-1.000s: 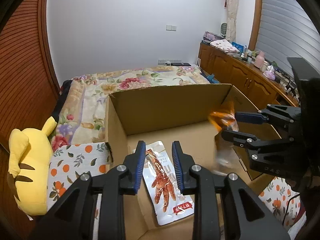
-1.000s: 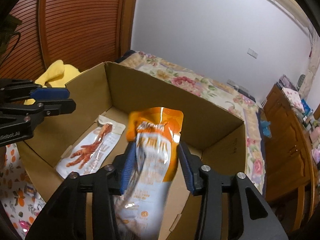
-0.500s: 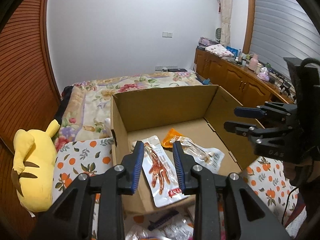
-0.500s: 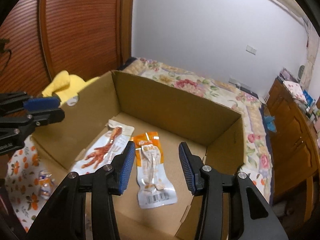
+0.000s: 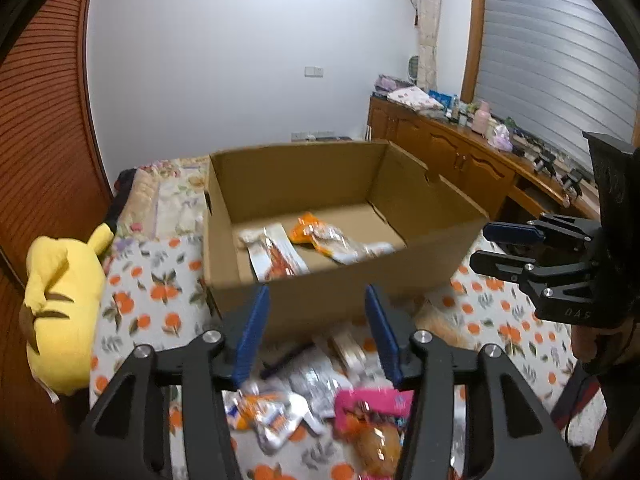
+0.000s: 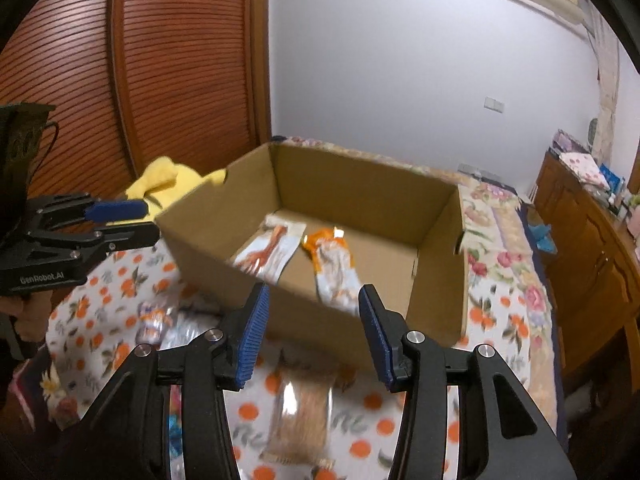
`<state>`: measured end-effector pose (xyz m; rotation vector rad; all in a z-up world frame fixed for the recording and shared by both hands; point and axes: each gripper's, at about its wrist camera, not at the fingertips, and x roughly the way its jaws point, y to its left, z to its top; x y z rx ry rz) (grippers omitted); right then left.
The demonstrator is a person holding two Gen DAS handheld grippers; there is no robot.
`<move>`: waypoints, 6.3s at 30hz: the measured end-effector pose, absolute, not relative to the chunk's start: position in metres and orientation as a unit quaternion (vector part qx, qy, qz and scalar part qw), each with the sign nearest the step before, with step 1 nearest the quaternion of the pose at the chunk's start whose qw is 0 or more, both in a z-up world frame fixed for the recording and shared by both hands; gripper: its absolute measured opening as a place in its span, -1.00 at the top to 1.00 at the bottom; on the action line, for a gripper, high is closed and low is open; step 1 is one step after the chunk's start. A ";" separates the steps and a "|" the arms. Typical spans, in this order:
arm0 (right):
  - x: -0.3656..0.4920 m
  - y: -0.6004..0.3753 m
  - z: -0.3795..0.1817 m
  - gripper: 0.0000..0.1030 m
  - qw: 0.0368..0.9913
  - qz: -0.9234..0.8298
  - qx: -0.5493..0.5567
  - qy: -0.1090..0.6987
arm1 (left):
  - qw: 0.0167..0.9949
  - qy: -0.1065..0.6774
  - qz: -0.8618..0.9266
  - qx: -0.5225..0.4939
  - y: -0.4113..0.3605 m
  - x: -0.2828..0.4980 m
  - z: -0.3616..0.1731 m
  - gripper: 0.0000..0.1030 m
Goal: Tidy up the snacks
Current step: 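Move the left tool to the pink egg pouch while the right tool approaches the rice-cake tray, then grasp the pink egg pouch with the left tool while the right tool grasps the rice-cake tray, then lift both held snacks and carry them over the cardboard box, then open both tools to drop the snacks into the box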
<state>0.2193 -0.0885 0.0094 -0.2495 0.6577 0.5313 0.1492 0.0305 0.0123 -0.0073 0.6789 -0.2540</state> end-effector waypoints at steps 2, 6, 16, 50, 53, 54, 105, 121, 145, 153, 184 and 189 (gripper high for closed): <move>0.210 -0.092 -0.004 0.04 0.903 0.255 -0.118 0.325 | 0.932 0.338 -0.131 -0.005 0.027 0.142 0.004 -0.16; 0.201 -0.098 -0.027 -0.08 0.899 0.251 -0.110 0.343 | 0.928 0.346 -0.142 -0.001 0.021 0.129 -0.016 -0.38; 0.204 -0.097 -0.080 -0.19 0.885 0.237 -0.110 0.386 | 0.910 0.388 -0.148 0.008 0.005 0.109 -0.054 -0.38; 0.208 -0.116 -0.114 -0.04 0.877 0.209 -0.114 0.418 | 0.882 0.455 -0.125 0.011 -0.005 0.110 -0.098 -0.25; 0.208 -0.115 -0.114 -0.05 0.877 0.209 -0.117 0.418 | 0.883 0.453 -0.122 0.016 -0.006 0.110 -0.101 -0.25; 0.208 -0.115 -0.114 -0.05 0.876 0.209 -0.117 0.418 | 0.883 0.453 -0.122 0.017 -0.007 0.110 -0.101 -0.25; 0.182 -0.119 -0.097 0.09 0.886 0.224 -0.105 0.393 | 0.920 0.366 -0.144 -0.005 0.002 0.078 -0.036 0.15; 0.153 -0.124 -0.051 0.09 0.906 0.230 -0.098 0.341 | 0.929 0.342 -0.142 -0.012 0.008 0.084 -0.013 0.15; 0.164 -0.120 0.008 0.08 0.923 0.234 -0.112 0.283 | 0.937 0.327 -0.123 0.000 0.020 0.147 0.021 0.15; 0.189 -0.111 0.019 0.08 0.925 0.233 -0.115 0.277 | 0.935 0.335 -0.116 0.004 0.021 0.177 0.025 0.15; 0.290 -0.072 0.010 0.08 0.915 0.216 -0.105 0.324 | 0.927 0.366 -0.085 0.002 0.016 0.257 0.019 0.08; 0.310 -0.068 0.001 0.08 0.911 0.209 -0.093 0.343 | 0.931 0.356 -0.078 0.002 0.022 0.253 0.017 0.01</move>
